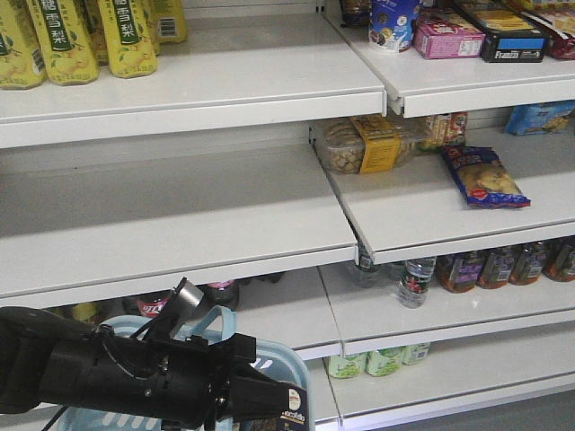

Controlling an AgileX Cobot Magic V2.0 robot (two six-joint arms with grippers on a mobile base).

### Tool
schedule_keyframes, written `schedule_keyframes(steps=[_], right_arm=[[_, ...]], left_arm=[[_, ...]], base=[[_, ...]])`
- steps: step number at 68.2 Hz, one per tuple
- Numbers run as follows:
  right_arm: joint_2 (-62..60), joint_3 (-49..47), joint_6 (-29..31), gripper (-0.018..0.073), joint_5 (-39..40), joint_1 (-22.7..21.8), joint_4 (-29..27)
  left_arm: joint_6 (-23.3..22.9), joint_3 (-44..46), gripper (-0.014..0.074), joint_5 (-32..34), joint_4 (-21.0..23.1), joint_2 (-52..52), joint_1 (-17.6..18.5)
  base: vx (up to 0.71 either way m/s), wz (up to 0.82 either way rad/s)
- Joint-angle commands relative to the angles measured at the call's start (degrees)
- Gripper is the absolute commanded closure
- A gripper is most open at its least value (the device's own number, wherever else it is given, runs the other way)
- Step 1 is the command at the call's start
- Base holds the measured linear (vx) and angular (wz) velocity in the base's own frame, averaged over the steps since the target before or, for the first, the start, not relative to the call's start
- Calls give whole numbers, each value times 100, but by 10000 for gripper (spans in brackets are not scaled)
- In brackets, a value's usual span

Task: Left arm holds basket, right arm returns cookies

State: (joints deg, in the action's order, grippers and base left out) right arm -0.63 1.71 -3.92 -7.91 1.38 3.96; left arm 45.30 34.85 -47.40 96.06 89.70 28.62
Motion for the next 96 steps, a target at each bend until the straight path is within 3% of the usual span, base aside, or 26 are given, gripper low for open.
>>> schedule_keyframes(steps=[1, 96], right_arm=[[-52, -8, 1, 568, 407, 6, 45], [-52, -8, 1, 568, 407, 6, 45]], left_arm=[[46, 119, 604, -389, 323, -227, 1], [46, 119, 604, -389, 323, -227, 1]], base=[[10, 21], [6, 12]])
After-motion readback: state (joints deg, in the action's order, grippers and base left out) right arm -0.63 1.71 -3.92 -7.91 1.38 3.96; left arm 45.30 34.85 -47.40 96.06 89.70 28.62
